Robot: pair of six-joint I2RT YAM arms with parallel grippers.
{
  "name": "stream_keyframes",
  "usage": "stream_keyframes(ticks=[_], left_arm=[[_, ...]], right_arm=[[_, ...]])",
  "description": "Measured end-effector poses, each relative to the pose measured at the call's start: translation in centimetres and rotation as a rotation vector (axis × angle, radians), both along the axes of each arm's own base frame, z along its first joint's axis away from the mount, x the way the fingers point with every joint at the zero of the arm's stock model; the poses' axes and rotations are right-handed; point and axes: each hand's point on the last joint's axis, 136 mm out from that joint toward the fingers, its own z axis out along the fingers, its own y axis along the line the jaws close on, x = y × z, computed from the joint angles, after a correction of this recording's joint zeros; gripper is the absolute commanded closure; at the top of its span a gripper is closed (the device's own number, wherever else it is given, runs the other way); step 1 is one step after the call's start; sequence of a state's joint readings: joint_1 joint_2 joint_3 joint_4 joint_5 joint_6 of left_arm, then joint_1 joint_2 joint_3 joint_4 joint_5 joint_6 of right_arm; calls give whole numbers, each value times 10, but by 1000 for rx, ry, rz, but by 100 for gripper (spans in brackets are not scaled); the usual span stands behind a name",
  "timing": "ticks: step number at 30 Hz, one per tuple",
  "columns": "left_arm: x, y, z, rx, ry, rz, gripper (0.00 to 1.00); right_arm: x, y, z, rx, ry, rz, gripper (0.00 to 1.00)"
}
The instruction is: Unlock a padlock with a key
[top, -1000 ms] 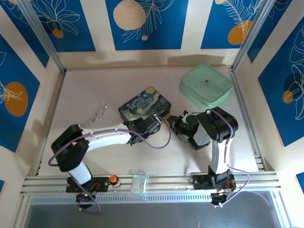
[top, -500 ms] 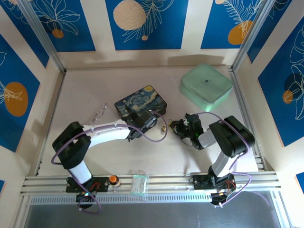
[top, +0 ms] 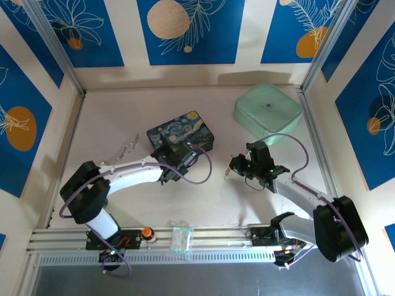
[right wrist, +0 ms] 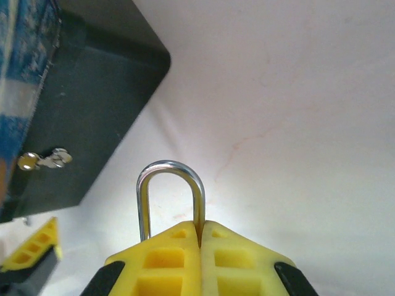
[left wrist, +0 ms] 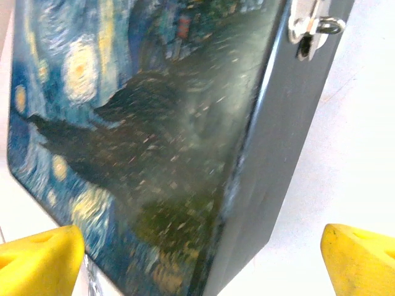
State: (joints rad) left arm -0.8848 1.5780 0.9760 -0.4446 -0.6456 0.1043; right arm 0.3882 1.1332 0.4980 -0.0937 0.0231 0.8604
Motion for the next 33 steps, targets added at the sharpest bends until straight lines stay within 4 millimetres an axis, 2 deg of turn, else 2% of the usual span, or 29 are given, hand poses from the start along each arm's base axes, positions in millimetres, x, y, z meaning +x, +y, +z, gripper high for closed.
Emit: stream_keyframes(ticks=[7,11,14,21,26,29,33], left_arm=[[-10,8,32,-134,-46,65,1],[-17,16,18,-160,-32,123,1],[-20,20,3,-155,-9,165,1],[-19,23,-10,-149,-12,230,1],[-16,31,-26,-107,-6,277,1],[-9,40,-27,-119,-11,324,1],[4,52,-26,-154,-23,379,1]], right_arm=[[-35,-29,-8,-170,107,43,100],[-49,-34,-26,-225,198,77,100],[-57,-30,-38,-260,256,114,100],[-52,-2,-48,-293,281,204,100],[-47,4,-62,-309,311,212,100],[-46,6,-62,-310,307,217,100],[-43,8,-61,-308,299,224,88]])
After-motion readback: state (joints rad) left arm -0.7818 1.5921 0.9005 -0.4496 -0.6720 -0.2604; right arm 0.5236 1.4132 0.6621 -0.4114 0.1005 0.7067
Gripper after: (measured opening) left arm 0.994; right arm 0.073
